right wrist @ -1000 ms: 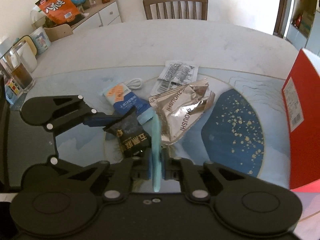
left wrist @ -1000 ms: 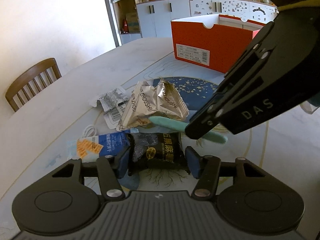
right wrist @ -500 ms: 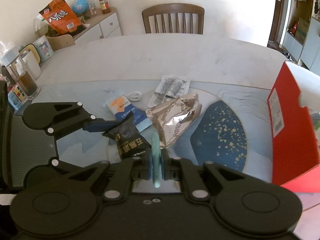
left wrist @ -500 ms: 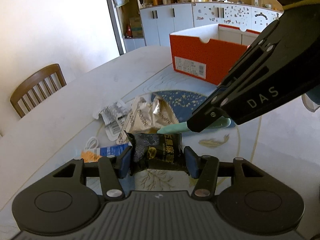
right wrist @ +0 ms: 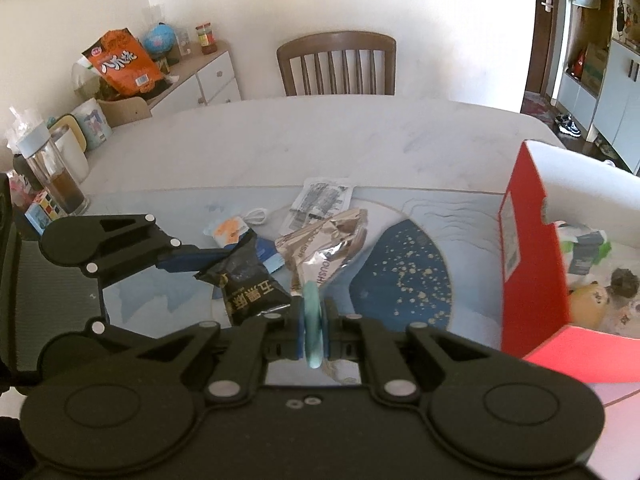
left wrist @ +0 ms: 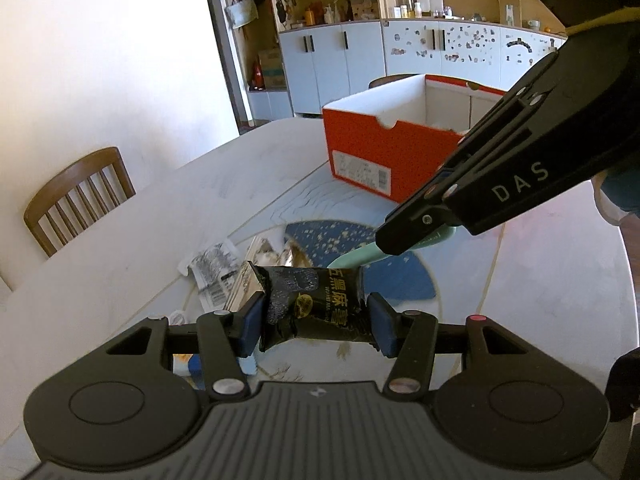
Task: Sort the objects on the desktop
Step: 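Lift and carry the black pack and green stick over the shoebox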
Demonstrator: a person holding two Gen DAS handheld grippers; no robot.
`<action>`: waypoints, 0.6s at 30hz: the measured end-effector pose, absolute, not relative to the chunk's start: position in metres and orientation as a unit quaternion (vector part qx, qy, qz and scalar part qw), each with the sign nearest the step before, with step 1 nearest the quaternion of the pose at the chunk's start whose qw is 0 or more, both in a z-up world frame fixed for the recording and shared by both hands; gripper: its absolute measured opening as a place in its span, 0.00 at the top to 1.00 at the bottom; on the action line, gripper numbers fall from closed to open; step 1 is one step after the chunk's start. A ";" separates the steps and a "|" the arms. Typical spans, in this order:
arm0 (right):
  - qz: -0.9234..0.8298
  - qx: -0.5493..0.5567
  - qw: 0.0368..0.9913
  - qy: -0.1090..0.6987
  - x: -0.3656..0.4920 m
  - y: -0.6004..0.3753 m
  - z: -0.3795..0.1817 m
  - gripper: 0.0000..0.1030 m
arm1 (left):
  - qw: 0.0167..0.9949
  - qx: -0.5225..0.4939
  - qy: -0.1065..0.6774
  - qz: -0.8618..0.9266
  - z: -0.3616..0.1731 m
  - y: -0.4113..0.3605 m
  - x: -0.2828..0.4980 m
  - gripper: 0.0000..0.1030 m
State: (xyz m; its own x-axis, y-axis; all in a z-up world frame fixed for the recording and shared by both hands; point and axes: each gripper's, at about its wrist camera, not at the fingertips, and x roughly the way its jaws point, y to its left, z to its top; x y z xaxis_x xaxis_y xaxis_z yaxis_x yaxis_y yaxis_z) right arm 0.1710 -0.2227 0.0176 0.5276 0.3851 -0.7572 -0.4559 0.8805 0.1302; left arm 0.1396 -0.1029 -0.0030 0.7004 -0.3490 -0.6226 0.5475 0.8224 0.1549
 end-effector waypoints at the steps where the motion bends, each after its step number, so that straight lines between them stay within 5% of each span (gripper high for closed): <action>1: 0.241 -0.041 0.874 0.421 0.171 -0.226 0.020 0.93 | 0.907 0.167 0.297 -0.248 -0.001 -0.106 0.139 0.48; 18: 0.228 -0.024 0.892 0.388 0.170 -0.295 0.053 0.93 | 0.905 0.173 0.275 -0.276 0.038 -0.172 0.142 0.48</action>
